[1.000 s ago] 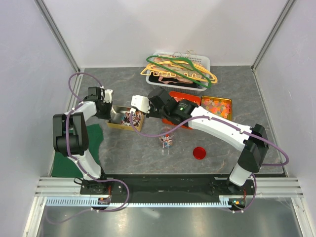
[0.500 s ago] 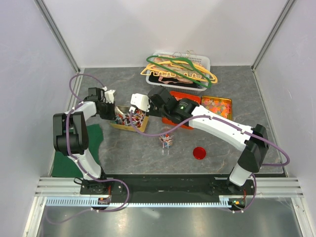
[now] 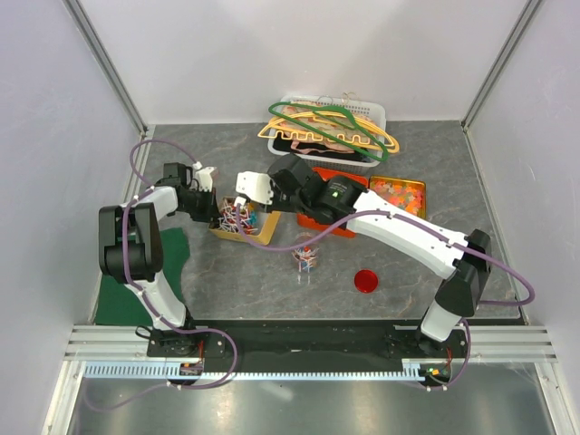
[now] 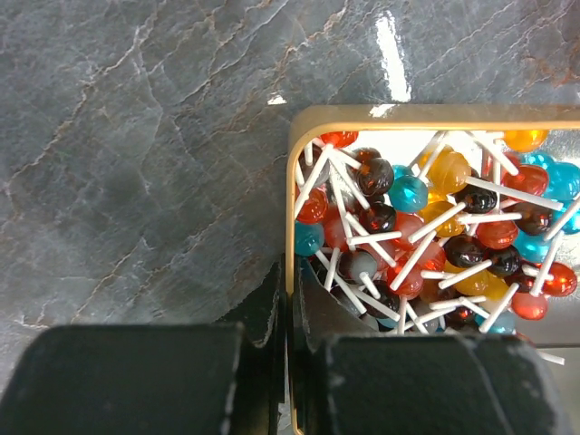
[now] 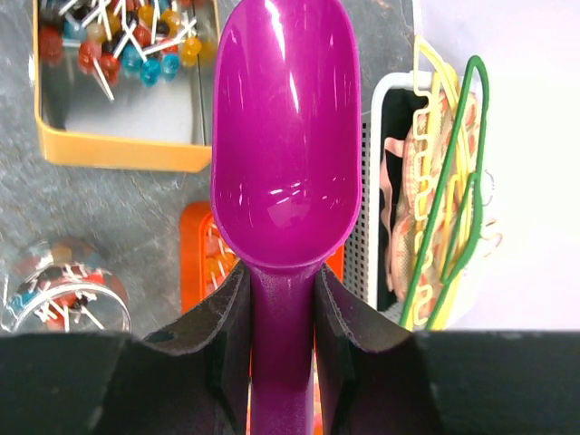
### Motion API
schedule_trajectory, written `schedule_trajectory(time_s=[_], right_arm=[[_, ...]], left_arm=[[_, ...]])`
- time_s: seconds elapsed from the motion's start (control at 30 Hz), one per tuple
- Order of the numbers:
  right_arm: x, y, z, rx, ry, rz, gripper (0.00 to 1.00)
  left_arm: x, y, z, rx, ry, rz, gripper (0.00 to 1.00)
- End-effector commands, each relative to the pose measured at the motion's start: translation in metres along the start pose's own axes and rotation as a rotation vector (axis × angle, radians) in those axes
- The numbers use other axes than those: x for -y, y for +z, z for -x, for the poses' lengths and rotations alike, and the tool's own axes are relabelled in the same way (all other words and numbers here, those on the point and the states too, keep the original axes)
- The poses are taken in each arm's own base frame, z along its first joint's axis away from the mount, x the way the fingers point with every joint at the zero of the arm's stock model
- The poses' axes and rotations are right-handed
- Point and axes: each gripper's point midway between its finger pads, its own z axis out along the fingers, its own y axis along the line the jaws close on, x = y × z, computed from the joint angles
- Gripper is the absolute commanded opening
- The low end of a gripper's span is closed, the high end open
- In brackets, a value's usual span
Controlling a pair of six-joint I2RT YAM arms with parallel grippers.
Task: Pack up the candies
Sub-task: Pick up the storage box at the center of the board, then scoop the fake candies from the storage box.
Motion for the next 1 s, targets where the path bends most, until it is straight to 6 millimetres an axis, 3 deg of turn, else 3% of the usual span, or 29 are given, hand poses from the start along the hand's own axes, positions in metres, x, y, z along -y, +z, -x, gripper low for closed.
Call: schedule_trajectory(time_s=[0.0,0.13,0.33,0.67,0.97], right_arm=[[-0.004,0.000,-0.007,-0.106,-0.154,-0.011,0.00],[-0.010,0.004,-0.011,-0.189,-0.276,-0.039,0.00],[-0.019,0.024,-0.008,-0.290,-0.435,-0.057,0.00],[-0.039,0.076,-0.010,-0.395,-0.587,-0.071,0.00],[-0.046,0.110,0.005,-0.381,-0.606,-0.052,0.00]], left_arm=[[-0.001,-0.011,0.017,0.054,0.026,0.032,0.02],[-0.025,-0.026,0.028,0.071,0.032,0.199,0.02],[-0.043,-0.036,0.030,0.071,0.018,0.325,0.02],[-0.054,-0.039,0.024,0.063,0.010,0.395,0.02],[-0.049,-0.042,0.029,0.084,0.045,0.433,0.02]])
